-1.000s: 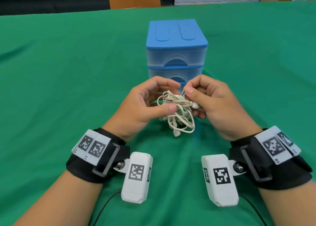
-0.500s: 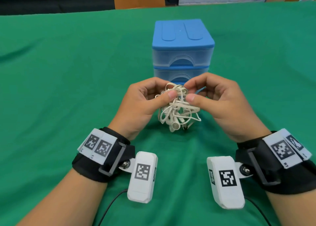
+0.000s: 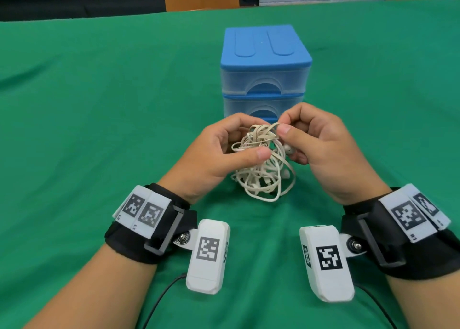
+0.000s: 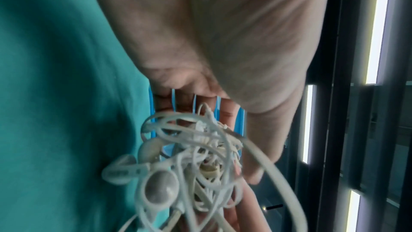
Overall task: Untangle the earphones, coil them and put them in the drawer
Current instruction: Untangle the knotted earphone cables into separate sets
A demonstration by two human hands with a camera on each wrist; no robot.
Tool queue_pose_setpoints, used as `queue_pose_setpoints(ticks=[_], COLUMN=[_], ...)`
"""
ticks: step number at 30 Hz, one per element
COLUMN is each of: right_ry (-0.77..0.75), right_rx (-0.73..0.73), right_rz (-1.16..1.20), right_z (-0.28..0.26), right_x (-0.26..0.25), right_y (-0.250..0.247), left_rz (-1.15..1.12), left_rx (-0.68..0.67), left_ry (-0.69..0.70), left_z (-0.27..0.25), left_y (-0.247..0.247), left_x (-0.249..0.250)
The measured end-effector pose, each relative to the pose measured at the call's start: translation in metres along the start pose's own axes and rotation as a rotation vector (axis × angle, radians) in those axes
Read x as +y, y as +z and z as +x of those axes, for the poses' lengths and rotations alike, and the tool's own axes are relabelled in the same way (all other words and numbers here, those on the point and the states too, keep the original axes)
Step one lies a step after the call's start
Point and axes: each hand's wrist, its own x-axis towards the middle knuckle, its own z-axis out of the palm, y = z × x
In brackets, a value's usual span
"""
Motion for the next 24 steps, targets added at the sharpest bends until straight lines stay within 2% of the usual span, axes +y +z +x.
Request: queue_pose_setpoints(ticks=[5,10,15,19,24], right_ry=[-0.038,-0.059,-0.071,-0.106,-0.041], right_rx=[0.042,0.073,-0.014,-0.003,-0.083], right_rz=[0.025,0.054,0.005,-0.042,-0.099], right_z=[0.001,0.002,0.0,0.001,-0.001], right_x=[-0.002,-0.003,-0.002,-0.002,-0.002], right_y=[0.0,-0.007,-0.009,-0.01,-0.007], left_rz=[-0.027,-0.017,-0.038,-0.046,-0.073], left_rx=[0.012,0.072,0.158,0.184,0.212], left_ry=[-0.005,0.049,0.096,0.099,0.084], left_z=[0.002,0.002,0.003,0.003,0.003], left_y=[-0.003,-0.006,-0.01,-0.009,-0.008], left_x=[-0.001,-0.001,0.0,0.0,0.002])
